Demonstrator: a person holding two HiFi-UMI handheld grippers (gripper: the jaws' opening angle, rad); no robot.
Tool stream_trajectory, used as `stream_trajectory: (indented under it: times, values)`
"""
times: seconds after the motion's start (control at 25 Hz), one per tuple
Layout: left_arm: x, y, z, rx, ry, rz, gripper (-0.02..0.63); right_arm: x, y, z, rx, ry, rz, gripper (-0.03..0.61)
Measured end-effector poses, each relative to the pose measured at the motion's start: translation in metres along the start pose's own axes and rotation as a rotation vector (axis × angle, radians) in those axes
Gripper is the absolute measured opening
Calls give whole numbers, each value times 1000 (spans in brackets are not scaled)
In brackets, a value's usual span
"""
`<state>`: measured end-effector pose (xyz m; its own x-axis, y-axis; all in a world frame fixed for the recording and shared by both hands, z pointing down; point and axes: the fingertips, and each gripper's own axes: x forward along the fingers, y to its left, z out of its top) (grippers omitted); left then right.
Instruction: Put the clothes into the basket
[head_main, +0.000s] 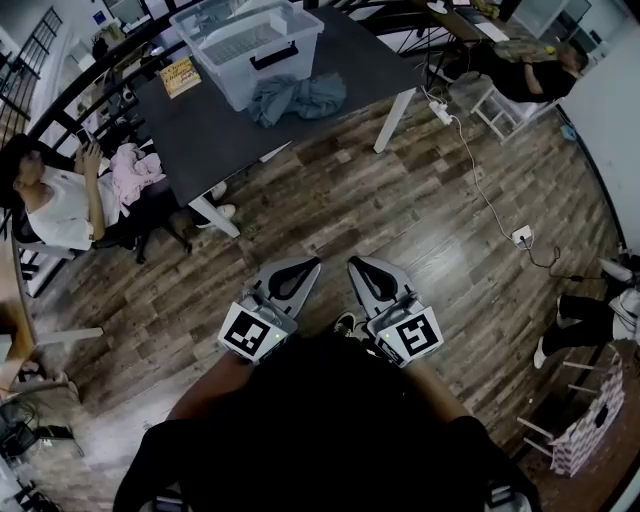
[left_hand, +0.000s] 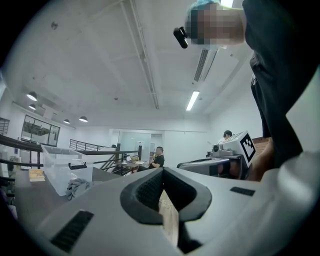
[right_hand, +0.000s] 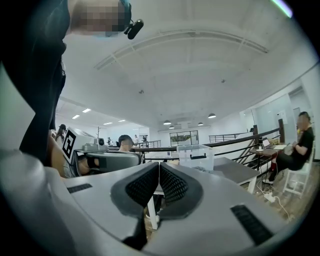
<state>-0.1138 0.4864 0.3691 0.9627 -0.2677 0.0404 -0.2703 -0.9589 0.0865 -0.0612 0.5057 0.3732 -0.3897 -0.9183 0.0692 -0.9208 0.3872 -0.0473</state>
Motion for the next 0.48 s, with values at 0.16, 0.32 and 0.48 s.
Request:
stream_trajectory:
  times: [0.16,0.32,0.48]
  values:
    - [8,-7,2,7,-8,14,3,-11,-9,2,24,-15,8,17]
    - [17,-18,0,12,-12,26,3,-25,-20,3,32,-25,3,17]
    - [32,-28,4,17,-24,44,3,-37,-34,5,23,-25,22,17]
